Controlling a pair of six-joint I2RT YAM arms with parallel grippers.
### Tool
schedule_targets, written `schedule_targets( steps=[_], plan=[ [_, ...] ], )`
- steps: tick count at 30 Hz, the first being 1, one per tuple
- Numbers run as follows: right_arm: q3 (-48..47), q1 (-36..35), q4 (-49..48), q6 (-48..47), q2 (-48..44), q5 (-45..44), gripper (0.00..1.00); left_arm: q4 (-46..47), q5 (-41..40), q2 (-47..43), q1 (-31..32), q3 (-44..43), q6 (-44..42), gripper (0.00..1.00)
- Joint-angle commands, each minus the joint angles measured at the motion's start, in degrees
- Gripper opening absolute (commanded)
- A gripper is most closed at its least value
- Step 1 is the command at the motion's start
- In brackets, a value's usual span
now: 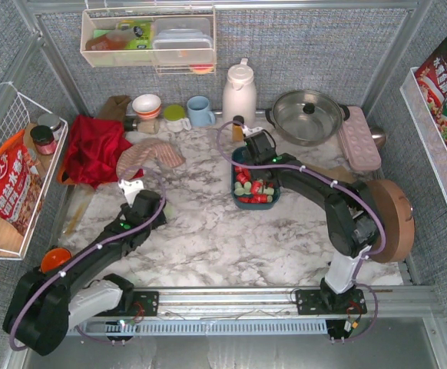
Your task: Mix the coffee capsules in the storage basket
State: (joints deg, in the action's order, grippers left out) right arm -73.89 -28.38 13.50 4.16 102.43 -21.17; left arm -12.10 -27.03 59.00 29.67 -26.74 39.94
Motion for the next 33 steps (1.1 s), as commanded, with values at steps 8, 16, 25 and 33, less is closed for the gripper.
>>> schedule_targets(
  steps=[8,16,25,33],
  plan=[
    [0.1,0.4,0.1,-0.1,-0.3,0.3,0.51,4.7,3.6,9.3,-1.4,-4.2,-4.0,0.63],
    [0.2,0.5,0.1,0.2,-0.7,1.3,0.51,5.3,4.9,10.3,-1.6,-3.3,-4.7,0.54],
    [0.1,0.5,0.7,0.2,-0.9,1.4,0.51,4.8,8.5,13.2,-1.6,-4.3,-5.1,0.37],
    [0.2,0.5,2.2,2.3,-5.3,6.5,0.51,9.7,17.4,7.0,-0.9,-5.0,-9.6,0.22]
  ],
)
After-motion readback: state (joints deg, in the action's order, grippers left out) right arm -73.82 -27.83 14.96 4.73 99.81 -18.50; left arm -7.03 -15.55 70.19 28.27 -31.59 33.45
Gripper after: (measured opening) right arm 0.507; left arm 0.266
